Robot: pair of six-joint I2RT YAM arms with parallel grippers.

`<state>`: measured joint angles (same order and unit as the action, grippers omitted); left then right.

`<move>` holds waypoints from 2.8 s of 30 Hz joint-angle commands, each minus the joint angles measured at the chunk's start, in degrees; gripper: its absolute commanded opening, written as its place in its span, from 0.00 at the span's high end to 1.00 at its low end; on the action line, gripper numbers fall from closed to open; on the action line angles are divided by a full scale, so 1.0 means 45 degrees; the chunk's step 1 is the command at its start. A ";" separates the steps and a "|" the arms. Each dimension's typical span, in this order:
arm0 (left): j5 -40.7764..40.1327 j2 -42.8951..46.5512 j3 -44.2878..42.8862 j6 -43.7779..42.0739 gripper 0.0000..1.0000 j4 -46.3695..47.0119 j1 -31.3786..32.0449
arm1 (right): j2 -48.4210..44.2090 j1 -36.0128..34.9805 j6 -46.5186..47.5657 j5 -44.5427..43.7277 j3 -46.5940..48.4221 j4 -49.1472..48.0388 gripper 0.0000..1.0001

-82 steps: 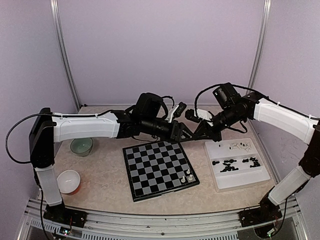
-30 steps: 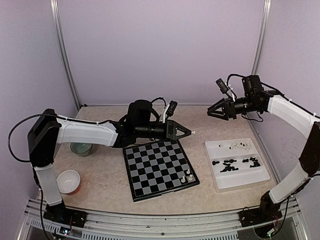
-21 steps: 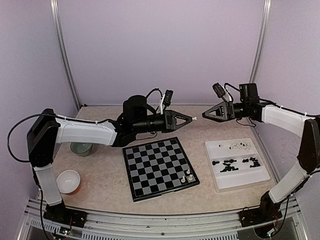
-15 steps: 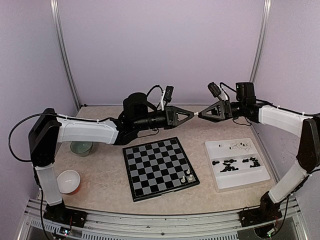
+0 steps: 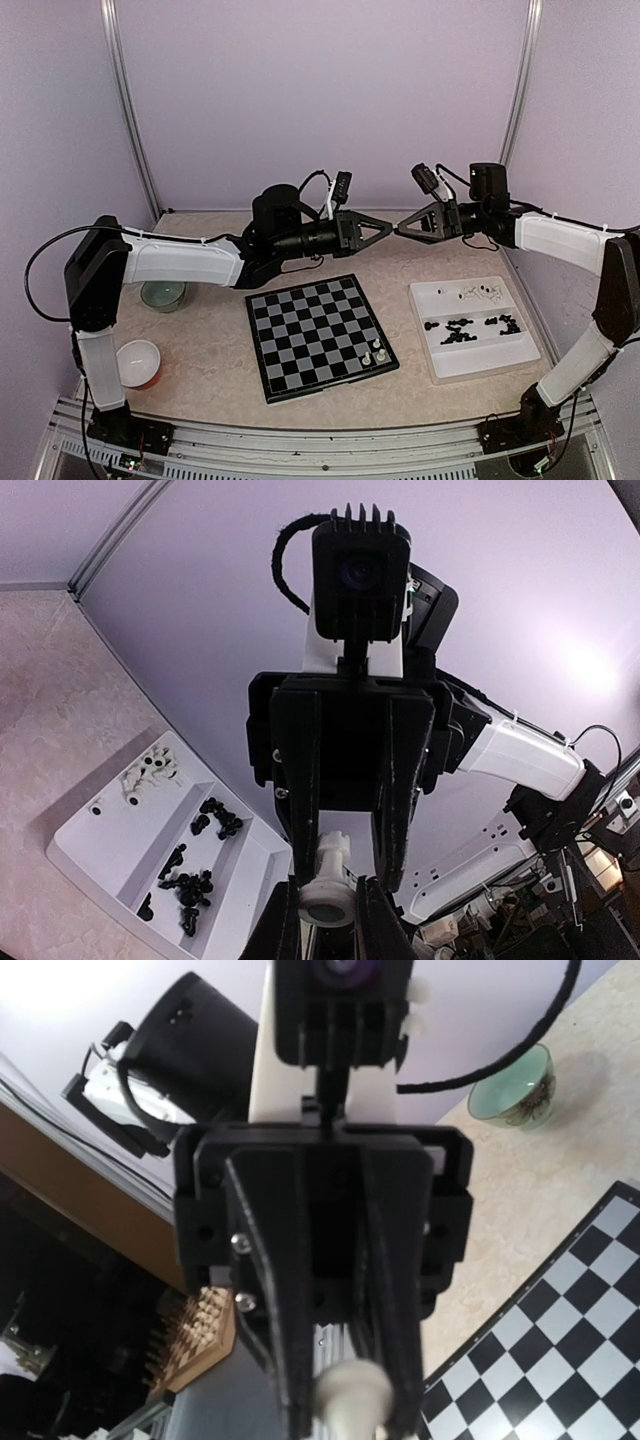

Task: Set up the chess pieces on the board
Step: Pass from the left arm to the right, then place the rook at a1.

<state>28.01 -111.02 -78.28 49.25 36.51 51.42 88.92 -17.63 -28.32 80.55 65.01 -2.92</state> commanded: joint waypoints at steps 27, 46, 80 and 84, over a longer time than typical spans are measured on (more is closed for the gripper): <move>-0.3043 0.4478 0.1933 -0.4047 0.55 -0.6820 -0.1246 | 0.0338 -0.2523 1.0698 -0.7981 0.4283 0.9325 0.96; -0.5506 0.7173 0.3968 -0.3888 0.52 -0.8034 -0.2647 | 0.4587 -0.9546 1.3588 -1.4437 0.6918 1.2469 0.96; -0.5278 0.8350 0.5245 -0.4430 0.51 -0.8405 -0.3233 | 0.9348 -1.2154 1.3158 -1.6145 1.0637 1.3033 0.94; -0.5184 0.8286 0.5264 -0.4422 0.51 -0.8332 -0.3260 | 0.9527 -1.2148 1.3148 -1.6277 1.0743 1.3000 0.93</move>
<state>3.64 -73.54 -55.27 29.91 -2.96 37.30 130.28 -72.27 31.59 8.32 111.53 55.92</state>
